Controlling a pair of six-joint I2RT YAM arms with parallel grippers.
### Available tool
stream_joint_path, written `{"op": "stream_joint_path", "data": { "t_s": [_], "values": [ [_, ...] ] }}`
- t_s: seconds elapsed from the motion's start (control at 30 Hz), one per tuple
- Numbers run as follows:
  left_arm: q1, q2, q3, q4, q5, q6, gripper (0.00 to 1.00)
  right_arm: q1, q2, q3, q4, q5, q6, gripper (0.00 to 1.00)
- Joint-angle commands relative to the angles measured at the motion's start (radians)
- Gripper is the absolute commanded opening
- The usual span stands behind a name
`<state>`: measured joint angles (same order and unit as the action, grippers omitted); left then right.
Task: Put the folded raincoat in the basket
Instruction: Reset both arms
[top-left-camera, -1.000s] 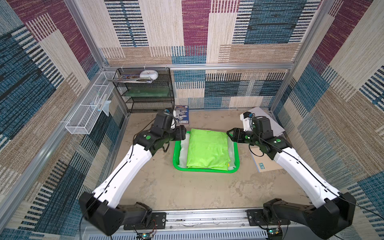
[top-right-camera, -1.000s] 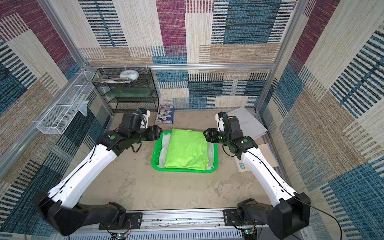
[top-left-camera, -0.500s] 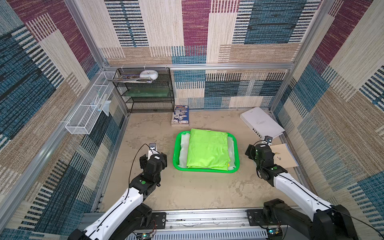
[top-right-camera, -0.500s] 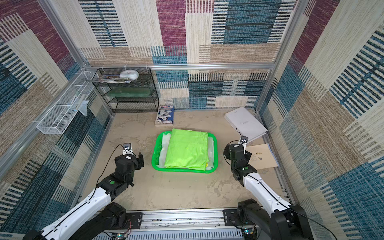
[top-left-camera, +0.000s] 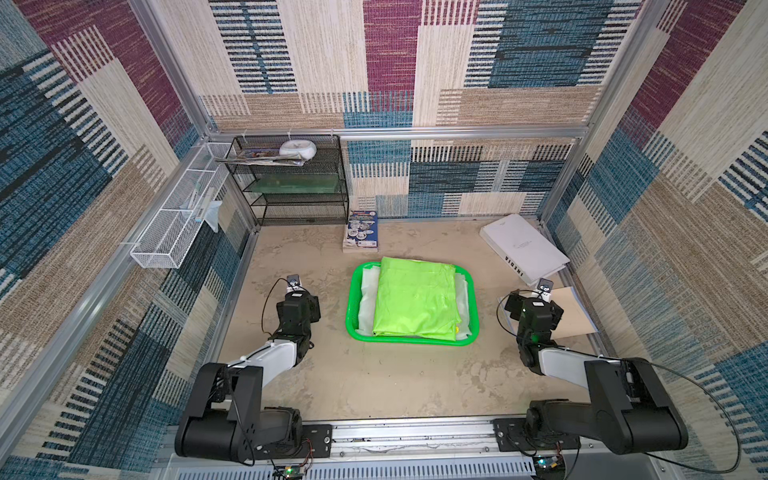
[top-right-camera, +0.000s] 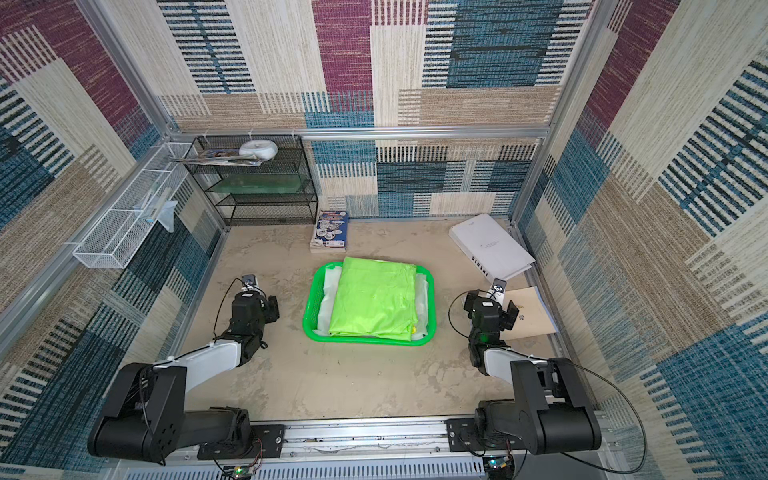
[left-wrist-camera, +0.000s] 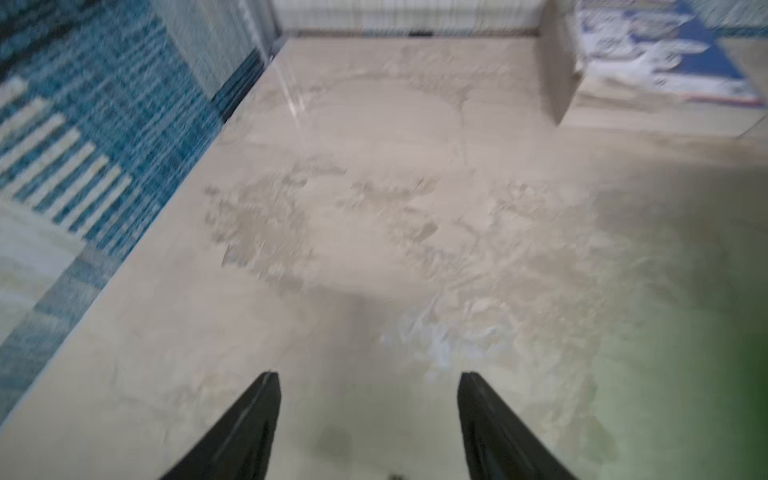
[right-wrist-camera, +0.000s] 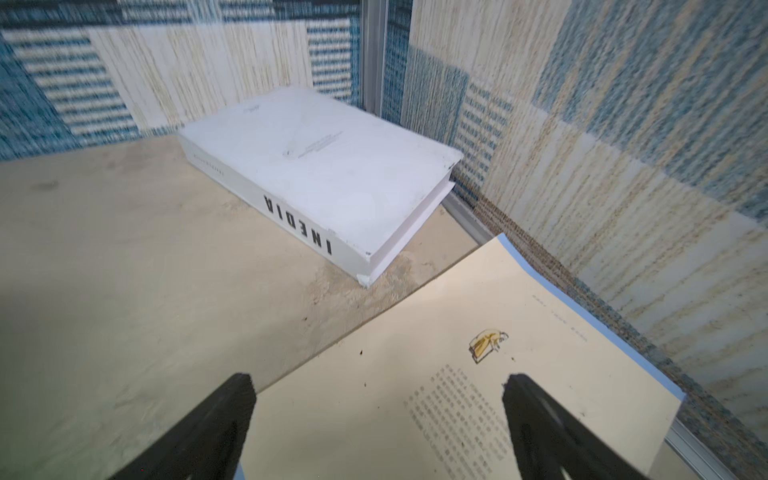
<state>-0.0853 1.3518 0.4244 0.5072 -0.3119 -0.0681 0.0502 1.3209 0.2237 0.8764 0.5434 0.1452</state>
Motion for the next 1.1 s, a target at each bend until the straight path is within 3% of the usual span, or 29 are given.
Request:
{"op": "stream_joint_path", "data": {
  "t_s": [0.0, 0.1, 0.13, 0.17, 0.2, 0.23, 0.27, 0.3, 0.33, 0.4, 1.07],
  "values": [
    [0.026, 0.017, -0.046, 0.211, 0.078, 0.069, 0.74, -0.025, 0.069, -0.021, 0.302, -0.141, -0.062, 0.98],
    [0.06, 0.195, -0.107, 0.52, 0.11, 0.063, 0.75, -0.029, 0.125, -0.011, 0.332, -0.29, -0.121, 0.96],
    [0.066, 0.194, -0.085, 0.486, 0.14, 0.069, 0.75, -0.03, 0.178, -0.036, 0.414, -0.311, -0.13, 0.96],
    [0.067, 0.143, -0.035, 0.297, 0.182, 0.063, 0.74, -0.029, 0.238, -0.065, 0.578, -0.304, -0.133, 0.97],
    [0.062, 0.168, -0.036, 0.328, 0.191, 0.082, 0.74, -0.029, 0.258, -0.071, 0.632, -0.316, -0.139, 0.98],
    [0.062, 0.191, -0.04, 0.385, 0.194, 0.092, 0.75, -0.03, 0.241, -0.038, 0.545, -0.306, -0.128, 0.98],
    [0.063, 0.169, -0.015, 0.302, 0.182, 0.074, 0.76, -0.036, 0.206, 0.023, 0.362, -0.303, -0.108, 0.97],
    [0.071, 0.171, -0.002, 0.269, 0.189, 0.065, 0.96, -0.05, 0.188, 0.032, 0.299, -0.334, -0.103, 0.97],
    [0.084, 0.193, -0.006, 0.315, 0.193, 0.058, 0.99, -0.055, 0.214, 0.011, 0.388, -0.335, -0.097, 0.98],
    [0.085, 0.175, 0.01, 0.252, 0.197, 0.051, 0.99, -0.055, 0.201, 0.023, 0.359, -0.341, -0.1, 0.98],
    [0.085, 0.174, -0.003, 0.278, 0.195, 0.054, 0.99, -0.057, 0.19, 0.02, 0.34, -0.349, -0.106, 0.99]
  ]
}}
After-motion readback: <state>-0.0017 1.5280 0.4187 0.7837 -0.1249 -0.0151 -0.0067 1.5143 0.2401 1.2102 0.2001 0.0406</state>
